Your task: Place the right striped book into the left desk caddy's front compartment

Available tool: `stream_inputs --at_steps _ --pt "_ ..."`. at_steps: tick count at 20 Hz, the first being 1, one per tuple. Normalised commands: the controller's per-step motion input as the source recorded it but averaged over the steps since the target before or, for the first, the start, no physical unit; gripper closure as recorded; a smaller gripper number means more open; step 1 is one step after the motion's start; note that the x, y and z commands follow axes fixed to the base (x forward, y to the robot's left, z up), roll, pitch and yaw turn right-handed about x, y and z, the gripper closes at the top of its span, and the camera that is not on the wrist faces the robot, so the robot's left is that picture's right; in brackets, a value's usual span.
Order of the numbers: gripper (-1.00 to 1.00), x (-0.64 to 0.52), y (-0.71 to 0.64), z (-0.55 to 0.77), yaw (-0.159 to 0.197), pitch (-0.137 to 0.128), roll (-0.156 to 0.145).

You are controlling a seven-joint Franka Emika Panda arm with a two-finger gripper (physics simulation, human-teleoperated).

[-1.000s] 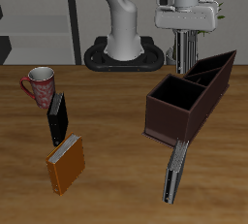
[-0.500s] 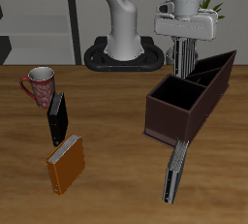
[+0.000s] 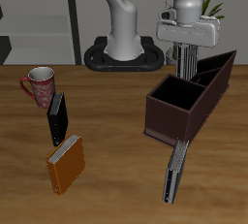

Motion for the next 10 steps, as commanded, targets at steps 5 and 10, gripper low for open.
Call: stream_inputs --at_steps 5,10 --pt "1.0 0.08 0.02 -0.13 0.004 0.006 0.005" --pt "1.0 0.07 0.04 -0.15 -0.016 0.027 0.007"
